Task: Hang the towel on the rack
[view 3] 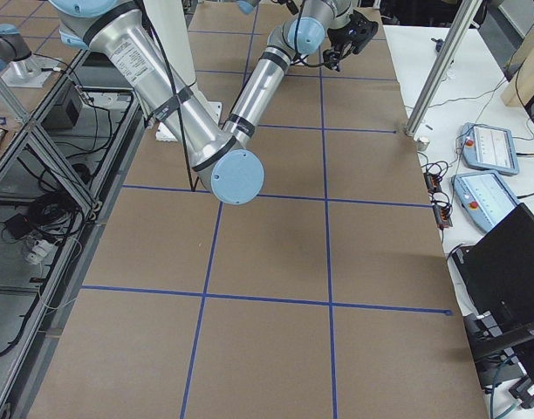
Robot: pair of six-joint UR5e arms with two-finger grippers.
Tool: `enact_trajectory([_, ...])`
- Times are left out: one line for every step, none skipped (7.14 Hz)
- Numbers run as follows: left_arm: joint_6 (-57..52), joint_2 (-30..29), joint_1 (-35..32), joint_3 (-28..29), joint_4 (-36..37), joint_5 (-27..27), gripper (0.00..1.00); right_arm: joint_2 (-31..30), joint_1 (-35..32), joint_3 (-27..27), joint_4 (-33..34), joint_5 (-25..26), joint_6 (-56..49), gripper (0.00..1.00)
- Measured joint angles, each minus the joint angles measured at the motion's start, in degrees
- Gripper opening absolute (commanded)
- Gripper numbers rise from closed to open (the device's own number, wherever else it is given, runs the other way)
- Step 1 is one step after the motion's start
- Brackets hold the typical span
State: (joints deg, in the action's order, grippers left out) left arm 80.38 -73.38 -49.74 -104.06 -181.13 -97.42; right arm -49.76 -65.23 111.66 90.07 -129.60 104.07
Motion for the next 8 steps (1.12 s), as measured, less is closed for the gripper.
enact_trajectory([0.17,2.46,0.0,1.38,-3.88,-0.26,0.0,-0.17,0.0,-0.03,-0.04,0.03,-0.4,1.0])
enact_trajectory([0.43,4.91,0.0,2.4,-7.54,-0.51,0.0,-0.25,0.01,-0.03,-0.08,0.04,-0.55,1.0])
enact_trajectory([0.52,7.03,-0.03,3.61,-10.93,-0.61,0.0,-0.33,0.01,-0.06,-0.12,0.06,-0.62,1.0])
enact_trajectory([0.55,8.26,-0.06,5.87,-14.15,-0.6,0.0,-0.43,0.01,-0.1,-0.15,0.1,-0.67,1.0])
enact_trajectory([0.54,8.7,-0.07,8.27,-16.13,-0.51,0.0,-0.53,0.01,-0.11,-0.15,0.12,-0.68,1.0])
enact_trajectory([0.46,8.79,-0.12,10.3,-16.99,-0.4,0.0,-0.61,0.08,-0.13,-0.16,0.15,-0.65,1.0])
enact_trajectory([0.39,8.69,-0.15,12.0,-17.4,-0.25,0.0,-0.63,0.13,-0.13,-0.16,0.21,-0.63,1.0])
enact_trajectory([0.38,8.46,-0.16,13.67,-17.97,-0.13,0.0,-0.6,0.19,-0.13,-0.16,0.27,-0.62,1.0])
